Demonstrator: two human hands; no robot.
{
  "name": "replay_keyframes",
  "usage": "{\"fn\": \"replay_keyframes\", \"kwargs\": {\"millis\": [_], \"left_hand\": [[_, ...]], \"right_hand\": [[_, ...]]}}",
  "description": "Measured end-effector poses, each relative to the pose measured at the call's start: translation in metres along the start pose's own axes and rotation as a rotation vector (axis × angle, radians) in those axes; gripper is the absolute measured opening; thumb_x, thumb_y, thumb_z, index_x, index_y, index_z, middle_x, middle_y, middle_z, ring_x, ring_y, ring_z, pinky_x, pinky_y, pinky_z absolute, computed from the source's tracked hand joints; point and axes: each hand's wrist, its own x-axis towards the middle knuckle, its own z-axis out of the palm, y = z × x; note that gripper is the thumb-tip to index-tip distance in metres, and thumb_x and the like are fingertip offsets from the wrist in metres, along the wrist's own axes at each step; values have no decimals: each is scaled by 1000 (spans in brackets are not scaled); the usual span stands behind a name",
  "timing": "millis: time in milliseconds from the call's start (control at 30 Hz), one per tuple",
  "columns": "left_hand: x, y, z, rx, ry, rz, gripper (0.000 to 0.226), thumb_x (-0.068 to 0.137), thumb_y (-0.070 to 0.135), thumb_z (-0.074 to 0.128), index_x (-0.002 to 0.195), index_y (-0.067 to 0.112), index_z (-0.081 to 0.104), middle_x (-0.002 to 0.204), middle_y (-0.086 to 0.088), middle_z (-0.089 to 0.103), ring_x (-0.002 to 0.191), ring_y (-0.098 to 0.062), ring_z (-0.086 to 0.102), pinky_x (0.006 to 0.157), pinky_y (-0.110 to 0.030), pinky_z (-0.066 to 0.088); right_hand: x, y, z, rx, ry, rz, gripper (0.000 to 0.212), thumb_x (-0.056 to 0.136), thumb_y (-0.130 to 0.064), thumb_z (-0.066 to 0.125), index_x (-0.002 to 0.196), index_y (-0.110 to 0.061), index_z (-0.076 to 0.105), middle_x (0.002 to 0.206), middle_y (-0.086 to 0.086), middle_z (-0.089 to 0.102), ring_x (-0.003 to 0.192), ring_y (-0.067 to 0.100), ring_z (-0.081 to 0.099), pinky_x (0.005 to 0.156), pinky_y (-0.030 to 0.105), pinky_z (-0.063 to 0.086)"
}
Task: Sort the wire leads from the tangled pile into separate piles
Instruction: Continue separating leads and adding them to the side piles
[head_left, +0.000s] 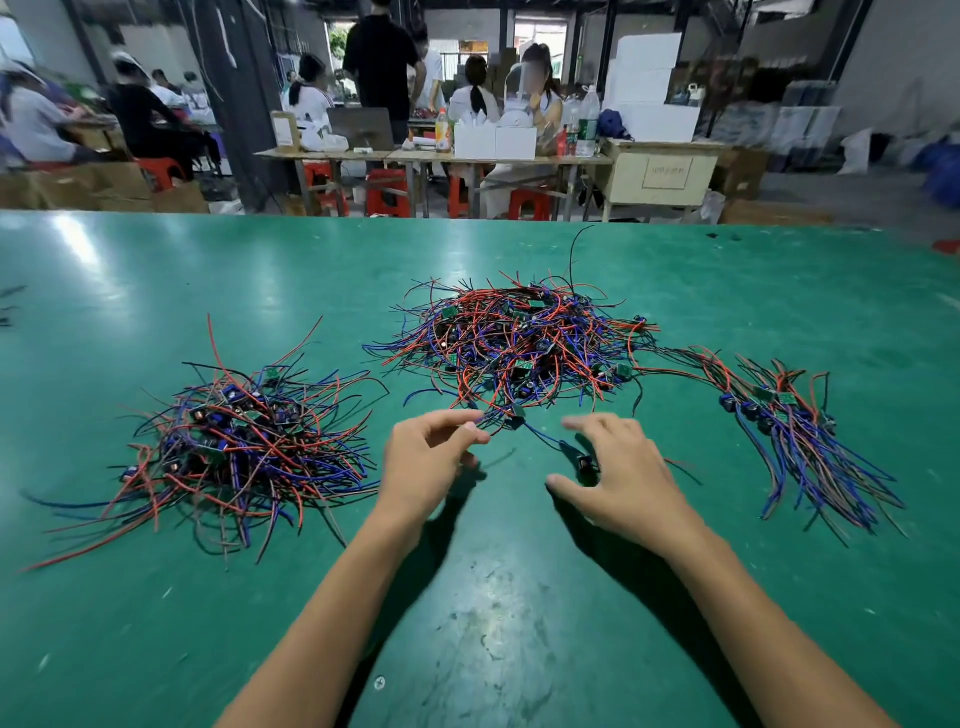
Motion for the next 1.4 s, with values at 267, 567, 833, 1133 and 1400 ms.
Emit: {"fn": "replay_keyframes", "kwargs": {"millis": [267,567,833,1133,1400], "left_hand": [[0,3,0,-106,42,-71,22,100,1,53,118,7,65,91,-6,76,69,-18,61,68,-35,57],[-15,4,19,-118,-176,-116,17,101,13,57,108,12,73,96,1,78,64,-3,58,60,-14,43],[-18,6,23,175,-89,332,12,98,27,63,100,23,75,112,16,72,111,8,59,105,-26,30],[-25,13,32,-282,-282,137,15,106,22,47,96,13,54,123,6,71,101,-17,70,85,-30,55],[-27,18,35,-453,-197,129,10,104,20,50,102,14,56,96,1,74,59,-7,46,52,-18,39]], "right_hand": [[7,29,-21,156,27,11,11,87,-40,76,93,-31,76,84,-15,70,77,6,63,73,28,49],[1,-6,-19,1289,-210,171,40,76,-47,74,104,-20,80,87,-3,70,68,5,59,67,16,54],[-7,-25,-16,1402,-188,122,32,78,-37,77,101,-15,79,93,3,73,69,8,63,63,15,52],[-10,-37,-9,1178,134,-22,24,68,-38,88,86,-25,80,76,-2,64,70,5,46,70,19,36],[-18,-56,-8,722,445,-221,38,70,-49,84,104,-33,76,86,-10,53,66,10,44,61,22,38]]}}
